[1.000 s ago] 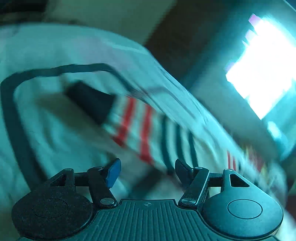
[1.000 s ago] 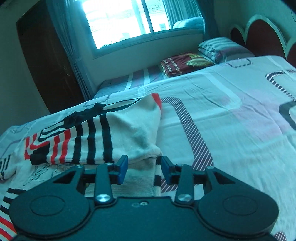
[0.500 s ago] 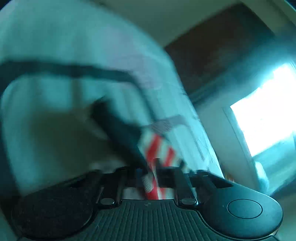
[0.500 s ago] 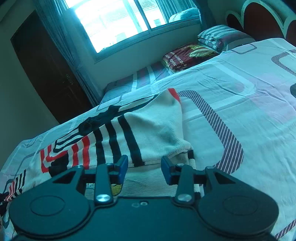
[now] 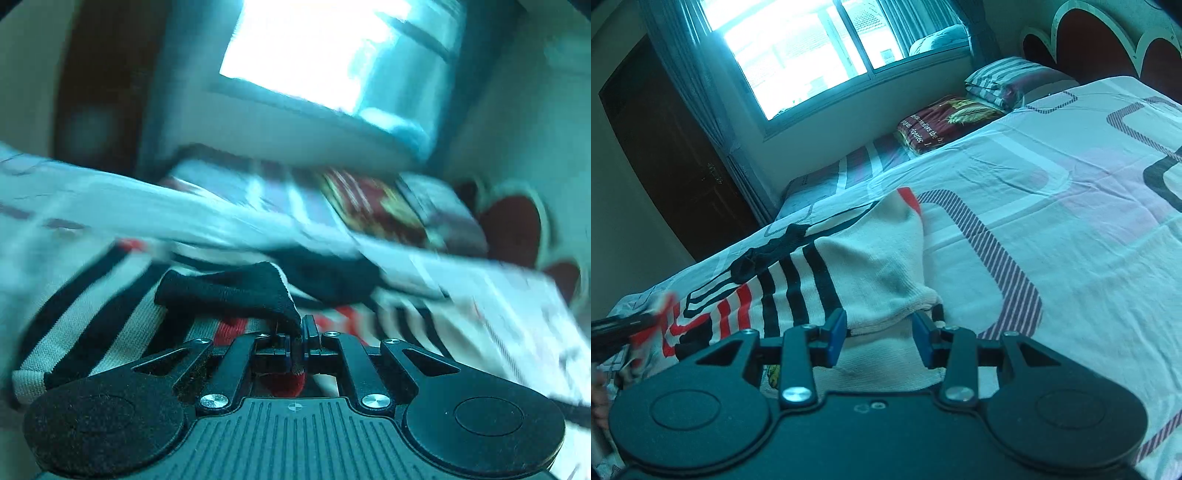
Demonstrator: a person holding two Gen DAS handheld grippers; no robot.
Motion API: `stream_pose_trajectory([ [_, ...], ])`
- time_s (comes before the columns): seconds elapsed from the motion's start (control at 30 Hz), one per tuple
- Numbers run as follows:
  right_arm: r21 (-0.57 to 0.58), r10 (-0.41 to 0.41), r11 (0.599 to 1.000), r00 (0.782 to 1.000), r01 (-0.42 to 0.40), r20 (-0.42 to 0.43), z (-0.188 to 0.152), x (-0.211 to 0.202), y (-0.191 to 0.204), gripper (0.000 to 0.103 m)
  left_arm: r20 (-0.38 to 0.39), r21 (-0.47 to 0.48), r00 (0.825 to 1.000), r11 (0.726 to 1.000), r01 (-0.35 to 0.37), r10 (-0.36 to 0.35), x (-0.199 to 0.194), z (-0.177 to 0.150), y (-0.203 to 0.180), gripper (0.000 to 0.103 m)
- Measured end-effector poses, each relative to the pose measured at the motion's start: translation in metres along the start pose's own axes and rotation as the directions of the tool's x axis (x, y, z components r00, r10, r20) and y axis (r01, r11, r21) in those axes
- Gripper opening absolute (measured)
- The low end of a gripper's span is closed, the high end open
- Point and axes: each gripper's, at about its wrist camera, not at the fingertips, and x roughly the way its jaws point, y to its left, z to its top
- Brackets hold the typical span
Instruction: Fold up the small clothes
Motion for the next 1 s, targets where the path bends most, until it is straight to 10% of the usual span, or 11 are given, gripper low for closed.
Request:
stream_pose_trajectory([
  [0.1,0.010,0.001,1.000,1.000,-0.001,-0.010,-0.001,-0.002,-0.002,0.041,-0.145,0.214,0.988,0.977,-0.028,0.060,0.039,-0.019,-0.061,0.009],
  [0.2,0.018,0.020,1.000,1.000,-0.020,-0.017,-0.001,0.000,0.000,0.045,-0.091,0.381,0.993,0.924,-0.041,0.081,0.032,-0.032,-0.095,0.039],
  [0.37,-0.004,0.087,0.996,0.996,-0.087,-0.022,-0.002,0.013,0.025,0.055,-0.048,0.279,0.999,0.960,-0.002,0.016,-0.029,-0.034,-0.060,0.046],
  [0.53,-0.105,0.203,0.972,0.976,-0.210,-0.078,-0.005,0.045,0.077,0.055,0.075,0.168,0.971,0.957,-0.237,0.227,-0.088,-0.051,0.038,0.046],
  [0.9,-0.009,0.179,0.983,0.970,-0.183,-0.166,0.002,0.119,0.100,0.054,-0.004,0.152,0.944,0.933,-0.326,0.331,-0.047,-0.041,0.120,0.046],
  [1.0,-0.091,0.172,0.977,0.967,-0.192,-0.189,0.000,0.127,0.109,0.020,-0.005,0.173,0.944,0.931,-0.323,0.329,-0.048,-0.040,0.114,0.046],
])
